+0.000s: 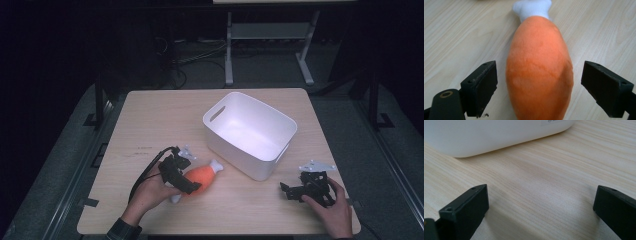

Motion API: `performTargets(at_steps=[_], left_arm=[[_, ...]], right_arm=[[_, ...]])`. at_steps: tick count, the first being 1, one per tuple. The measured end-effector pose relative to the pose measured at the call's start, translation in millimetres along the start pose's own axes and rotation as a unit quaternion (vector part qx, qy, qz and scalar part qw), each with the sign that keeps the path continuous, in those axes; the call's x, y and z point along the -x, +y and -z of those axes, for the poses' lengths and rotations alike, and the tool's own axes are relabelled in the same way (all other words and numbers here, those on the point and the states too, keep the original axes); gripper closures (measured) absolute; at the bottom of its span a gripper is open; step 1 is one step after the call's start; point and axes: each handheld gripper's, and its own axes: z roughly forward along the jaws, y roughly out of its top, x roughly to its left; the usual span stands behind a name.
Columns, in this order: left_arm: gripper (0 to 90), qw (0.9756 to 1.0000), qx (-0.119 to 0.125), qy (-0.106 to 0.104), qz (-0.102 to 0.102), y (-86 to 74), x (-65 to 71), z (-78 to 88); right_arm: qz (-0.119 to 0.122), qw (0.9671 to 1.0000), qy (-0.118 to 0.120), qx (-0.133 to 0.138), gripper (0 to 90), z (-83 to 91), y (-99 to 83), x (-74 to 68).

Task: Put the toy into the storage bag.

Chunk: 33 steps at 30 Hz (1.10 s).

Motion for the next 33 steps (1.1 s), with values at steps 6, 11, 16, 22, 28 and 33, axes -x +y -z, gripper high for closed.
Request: performTargets(at_steps=[6, 11, 16, 22, 28, 33], left_arm=[[13.0, 1.0000, -0.008, -0.003, -0.004, 5.3, -1.0, -8.6], [13.0, 0.9997, -0.020, -0.010, -0.007, 9.5, 0.1, -16.1], [13.0, 0.9993, -0.036, -0.006, -0.010, 12.6, 1.0, -23.1], [13.0, 0.9986, -0.050, -0.004, -0.015, 13.7, 1.2, -32.7], [12.7, 0.9977, -0.065, -0.004, -0.020, 14.3, 1.0, -38.3], [12.8, 0.9976, -0.067, -0.005, -0.019, 14.1, 0.8, -39.1]], right_arm=[[0.000, 1.0000, 0.000, 0.000, 0.0, 0.0, 0.0, 0.0], [0.000, 1.0000, 0.000, 0.000, 0.0, 0.0, 0.0, 0.0], [0.000, 1.0000, 0.000, 0.000, 0.0, 0.0, 0.0, 0.0], [0.000, 1.0000, 0.000, 0.000, 0.0, 0.0, 0.0, 0.0], [0.000, 1.0000, 0.000, 0.000, 0.0, 0.0, 0.0, 0.0], [0.000, 1.0000, 0.000, 0.000, 0.0, 0.0, 0.0, 0.0]])
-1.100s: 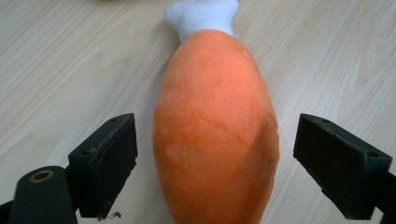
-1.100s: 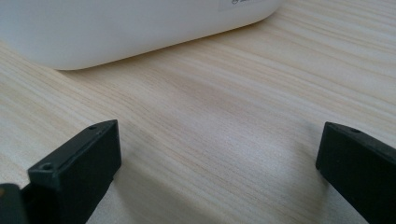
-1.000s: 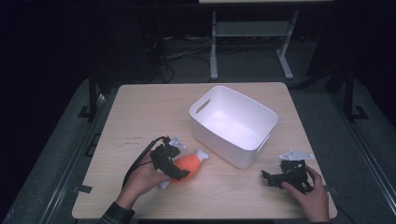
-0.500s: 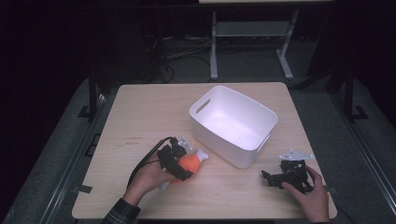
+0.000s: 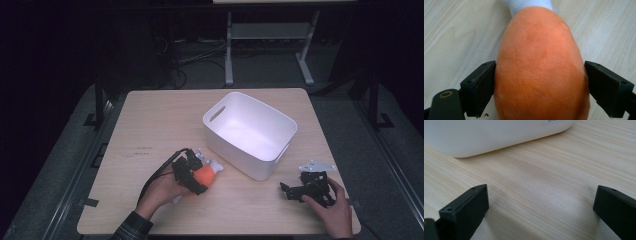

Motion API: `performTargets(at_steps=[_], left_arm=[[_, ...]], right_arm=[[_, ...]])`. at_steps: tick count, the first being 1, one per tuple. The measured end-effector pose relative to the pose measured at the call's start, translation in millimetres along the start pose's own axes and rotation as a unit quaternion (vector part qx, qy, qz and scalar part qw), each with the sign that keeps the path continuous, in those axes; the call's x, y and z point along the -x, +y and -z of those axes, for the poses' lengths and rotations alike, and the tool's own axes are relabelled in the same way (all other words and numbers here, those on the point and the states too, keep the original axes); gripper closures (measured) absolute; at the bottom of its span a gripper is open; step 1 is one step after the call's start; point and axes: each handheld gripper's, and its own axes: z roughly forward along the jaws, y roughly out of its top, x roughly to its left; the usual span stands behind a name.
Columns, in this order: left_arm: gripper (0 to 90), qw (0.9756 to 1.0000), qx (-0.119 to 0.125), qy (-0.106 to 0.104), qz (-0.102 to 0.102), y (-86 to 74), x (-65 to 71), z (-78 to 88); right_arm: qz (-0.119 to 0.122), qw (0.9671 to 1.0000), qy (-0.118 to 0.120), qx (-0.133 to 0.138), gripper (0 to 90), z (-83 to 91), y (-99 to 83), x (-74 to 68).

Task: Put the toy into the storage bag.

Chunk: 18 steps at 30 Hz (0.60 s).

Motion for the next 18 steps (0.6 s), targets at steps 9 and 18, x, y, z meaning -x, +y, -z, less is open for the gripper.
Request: performTargets(at_steps=[9, 18], left_arm=[[17.6, 1.0000, 0.001, -0.003, -0.002, -1.5, -0.7, 4.6], [20.2, 0.9999, 0.013, -0.005, 0.002, -6.4, -1.6, 11.0]], right_arm=[[0.000, 1.0000, 0.000, 0.000, 0.0, 0.0, 0.0, 0.0], [0.000, 1.0000, 0.000, 0.000, 0.0, 0.0, 0.0, 0.0]])
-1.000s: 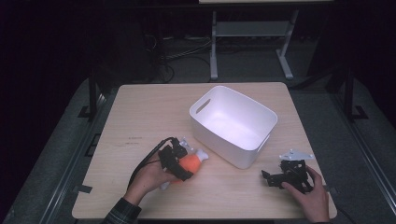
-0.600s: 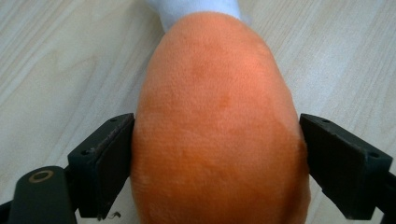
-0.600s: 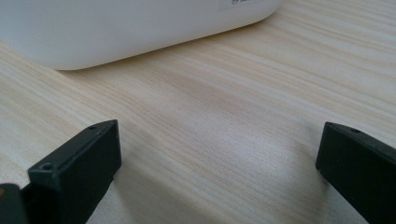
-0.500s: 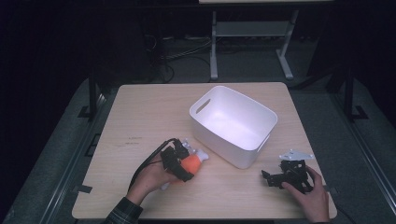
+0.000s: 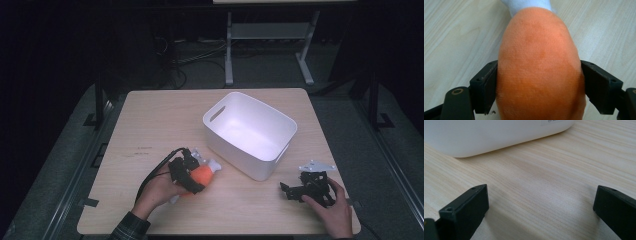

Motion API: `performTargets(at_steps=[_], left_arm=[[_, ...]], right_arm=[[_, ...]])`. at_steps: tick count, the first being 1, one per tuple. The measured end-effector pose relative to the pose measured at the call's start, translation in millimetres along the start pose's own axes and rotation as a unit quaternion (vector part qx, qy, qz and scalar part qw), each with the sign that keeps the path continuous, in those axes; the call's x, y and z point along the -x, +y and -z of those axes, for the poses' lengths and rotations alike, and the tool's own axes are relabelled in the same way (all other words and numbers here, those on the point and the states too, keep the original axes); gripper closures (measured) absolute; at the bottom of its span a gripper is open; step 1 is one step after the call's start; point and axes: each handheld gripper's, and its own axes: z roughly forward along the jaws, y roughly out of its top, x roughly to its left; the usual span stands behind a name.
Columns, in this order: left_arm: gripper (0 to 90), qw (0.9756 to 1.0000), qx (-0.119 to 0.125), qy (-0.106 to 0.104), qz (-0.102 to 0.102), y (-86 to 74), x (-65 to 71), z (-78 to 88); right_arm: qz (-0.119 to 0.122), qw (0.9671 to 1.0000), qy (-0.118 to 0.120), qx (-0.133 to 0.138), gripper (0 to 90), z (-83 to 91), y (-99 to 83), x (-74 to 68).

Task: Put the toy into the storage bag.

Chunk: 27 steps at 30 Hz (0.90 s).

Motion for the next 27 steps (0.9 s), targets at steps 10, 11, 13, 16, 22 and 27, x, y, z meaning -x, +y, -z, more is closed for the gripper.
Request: performTargets(at_steps=[10, 11, 13, 16, 22, 27], left_arm=[[22.7, 0.9998, 0.016, -0.009, -0.001, -5.2, -1.4, 9.6], [22.7, 0.9998, 0.017, -0.009, -0.003, -5.9, -1.9, 10.6], [23.1, 0.9997, 0.020, -0.011, -0.001, -7.2, -2.3, 12.8], [23.5, 0.9997, 0.024, -0.009, -0.001, -8.3, -3.5, 17.4], [23.9, 0.9992, 0.039, -0.006, 0.002, -9.7, -5.8, 31.2], [23.9, 0.9988, 0.048, -0.007, 0.004, -9.3, -8.0, 38.7]], right_arm=[[0.000, 1.0000, 0.000, 0.000, 0.0, 0.0, 0.0, 0.0], [0.000, 1.0000, 0.000, 0.000, 0.0, 0.0, 0.0, 0.0], [0.000, 1.0000, 0.000, 0.000, 0.0, 0.0, 0.0, 0.0], [0.000, 1.0000, 0.000, 0.000, 0.0, 0.0, 0.0, 0.0], [0.000, 1.0000, 0.000, 0.000, 0.0, 0.0, 0.0, 0.0], [0.000, 1.0000, 0.000, 0.000, 0.0, 0.0, 0.0, 0.0]])
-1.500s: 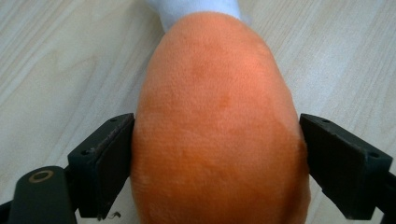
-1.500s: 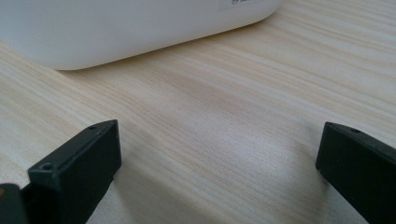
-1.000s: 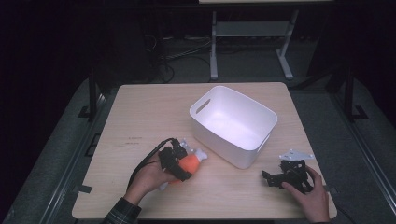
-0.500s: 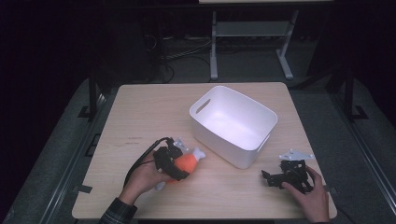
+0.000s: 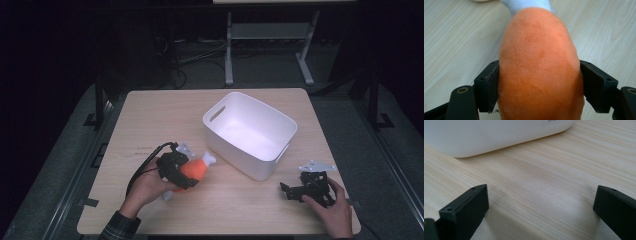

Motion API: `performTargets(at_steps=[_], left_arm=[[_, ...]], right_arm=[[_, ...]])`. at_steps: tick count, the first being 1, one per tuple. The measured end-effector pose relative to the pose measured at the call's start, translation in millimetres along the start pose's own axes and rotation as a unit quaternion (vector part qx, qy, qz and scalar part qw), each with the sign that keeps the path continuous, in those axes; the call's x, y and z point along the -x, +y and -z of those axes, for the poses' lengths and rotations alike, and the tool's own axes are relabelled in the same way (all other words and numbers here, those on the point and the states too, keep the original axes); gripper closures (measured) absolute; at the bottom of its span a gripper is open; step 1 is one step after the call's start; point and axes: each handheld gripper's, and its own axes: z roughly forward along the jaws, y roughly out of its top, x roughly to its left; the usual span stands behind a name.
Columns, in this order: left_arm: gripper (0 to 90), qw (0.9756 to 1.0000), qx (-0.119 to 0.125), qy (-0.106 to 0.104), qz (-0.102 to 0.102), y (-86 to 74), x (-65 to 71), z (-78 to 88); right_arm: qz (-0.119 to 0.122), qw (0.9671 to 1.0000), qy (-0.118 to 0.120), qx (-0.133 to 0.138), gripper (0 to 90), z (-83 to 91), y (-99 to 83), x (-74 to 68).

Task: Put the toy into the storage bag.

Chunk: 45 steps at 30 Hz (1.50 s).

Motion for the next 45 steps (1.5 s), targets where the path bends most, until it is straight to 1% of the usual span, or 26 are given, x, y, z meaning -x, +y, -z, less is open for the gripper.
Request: performTargets(at_steps=[3, 4, 6, 7, 9, 12, 13, 18, 20, 22, 24, 26, 28, 30, 31, 34, 40, 45], left_arm=[[23.8, 1.0000, 0.001, 0.001, -0.004, 0.8, -1.1, 3.8], [23.9, 1.0000, 0.004, 0.001, -0.002, 1.0, -1.1, 4.8], [23.9, 1.0000, 0.007, 0.001, -0.002, 2.1, -1.5, 7.6], [23.8, 1.0000, 0.004, 0.001, -0.007, 3.0, -2.3, 9.5], [23.9, 0.9999, 0.011, -0.001, -0.005, 4.5, -2.9, 12.2], [23.9, 0.9999, 0.007, 0.001, -0.012, 7.4, -4.6, 17.8], [23.8, 0.9999, 0.010, 0.003, -0.010, 8.5, -4.7, 19.3], [23.9, 0.9998, 0.013, 0.003, -0.017, 13.7, -7.6, 27.5], [23.9, 0.9997, 0.015, 0.002, -0.021, 16.2, -9.1, 30.2], [23.8, 0.9996, 0.019, 0.002, -0.019, 18.4, -9.1, 32.4], [23.9, 0.9995, 0.020, 0.002, -0.024, 21.2, -10.0, 35.1], [23.8, 0.9994, 0.024, 0.000, -0.023, 23.9, -9.9, 37.6], [23.8, 0.9993, 0.027, -0.003, -0.028, 26.9, -11.1, 40.7], [23.8, 0.9992, 0.032, -0.001, -0.025, 29.7, -11.3, 43.4], [23.9, 0.9991, 0.032, 0.000, -0.029, 31.2, -11.9, 45.1], [23.9, 0.9990, 0.032, -0.003, -0.031, 36.0, -13.0, 49.9], [23.9, 0.9985, 0.039, -0.002, -0.038, 44.7, -16.4, 59.2], [23.9, 0.9982, 0.046, -0.004, -0.039, 52.3, -20.9, 66.1]], right_arm=[[0.000, 1.0000, 0.000, 0.000, 0.0, 0.0, 0.0, 0.0], [0.000, 1.0000, 0.000, 0.000, 0.0, 0.0, 0.0, 0.0], [0.000, 1.0000, 0.000, 0.000, 0.0, 0.0, 0.0, 0.0], [0.000, 1.0000, 0.000, 0.000, 0.0, 0.0, 0.0, 0.0], [0.000, 1.0000, 0.000, 0.000, 0.0, 0.0, 0.0, 0.0], [0.000, 1.0000, 0.000, 0.000, 0.0, 0.0, 0.0, 0.0], [0.000, 1.0000, 0.000, 0.000, 0.0, 0.0, 0.0, 0.0], [0.001, 1.0000, 0.000, 0.000, 0.0, 0.0, 0.0, 0.1], [0.001, 1.0000, 0.000, 0.000, 0.0, 0.1, 0.0, 0.1], [0.000, 1.0000, 0.000, 0.000, 0.0, 0.1, 0.0, 0.0], [0.000, 1.0000, 0.000, -0.001, 0.0, 0.1, 0.0, 0.0], [0.001, 1.0000, 0.000, 0.000, 0.0, 0.1, 0.0, 0.1], [0.001, 1.0000, 0.000, 0.000, 0.0, 0.1, 0.0, 0.1], [0.001, 1.0000, 0.000, 0.000, 0.0, 0.2, 0.0, 0.0], [0.001, 1.0000, 0.000, 0.000, 0.0, 0.1, 0.0, 0.1], [0.001, 1.0000, 0.000, 0.000, 0.0, 0.2, 0.0, 0.1], [0.001, 1.0000, 0.000, 0.000, 0.0, 0.2, 0.0, 0.1], [0.001, 1.0000, 0.000, 0.000, 0.0, 0.2, 0.0, 0.1]])
